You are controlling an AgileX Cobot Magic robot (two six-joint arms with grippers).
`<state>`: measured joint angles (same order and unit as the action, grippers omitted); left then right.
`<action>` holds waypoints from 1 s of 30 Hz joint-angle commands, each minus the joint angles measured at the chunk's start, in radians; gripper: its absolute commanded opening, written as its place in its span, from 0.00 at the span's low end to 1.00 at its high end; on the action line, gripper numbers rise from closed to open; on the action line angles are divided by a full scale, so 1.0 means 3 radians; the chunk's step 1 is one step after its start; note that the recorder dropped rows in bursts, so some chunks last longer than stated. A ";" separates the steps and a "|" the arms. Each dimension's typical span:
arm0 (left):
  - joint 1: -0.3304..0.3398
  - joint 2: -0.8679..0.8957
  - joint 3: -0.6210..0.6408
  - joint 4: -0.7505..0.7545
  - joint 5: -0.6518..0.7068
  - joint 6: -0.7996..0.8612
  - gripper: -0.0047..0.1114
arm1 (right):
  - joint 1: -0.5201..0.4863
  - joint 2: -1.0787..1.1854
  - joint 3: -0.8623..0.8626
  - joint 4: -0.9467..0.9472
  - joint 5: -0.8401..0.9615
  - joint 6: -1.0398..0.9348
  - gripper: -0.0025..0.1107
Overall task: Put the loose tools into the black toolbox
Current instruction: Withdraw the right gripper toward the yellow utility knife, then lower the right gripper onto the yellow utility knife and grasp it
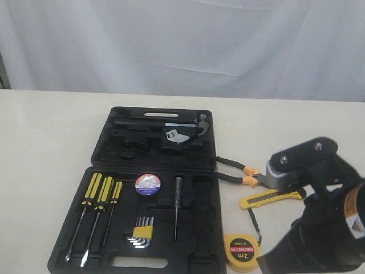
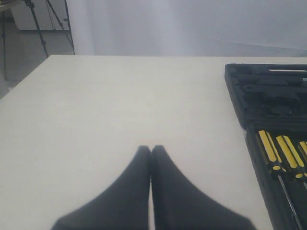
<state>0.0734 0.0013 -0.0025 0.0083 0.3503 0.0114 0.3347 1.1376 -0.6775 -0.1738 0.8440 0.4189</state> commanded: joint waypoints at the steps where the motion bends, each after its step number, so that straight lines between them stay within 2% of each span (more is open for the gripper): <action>1: -0.0016 -0.0004 0.0008 -0.0028 -0.0026 -0.0014 0.04 | -0.0021 0.0116 0.0377 -0.0053 -0.0763 0.0110 0.02; 6: -0.0016 -0.0004 0.0008 -0.0028 -0.0026 -0.0014 0.04 | -0.0021 0.0414 0.0314 -0.0053 -0.1122 0.0124 0.02; 15: -0.0016 -0.0004 0.0008 -0.0028 -0.0026 -0.0014 0.04 | -0.0031 0.0936 -0.0072 -0.0295 -0.1133 0.0093 0.02; 30: -0.0016 -0.0004 0.0008 -0.0028 -0.0026 -0.0014 0.04 | -0.0993 0.1143 -0.0260 -0.0177 -0.1091 -0.0204 0.02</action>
<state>0.0734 0.0013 -0.0025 0.0083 0.3503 0.0114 0.0846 1.4713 -0.7369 -0.2338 0.5101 0.3702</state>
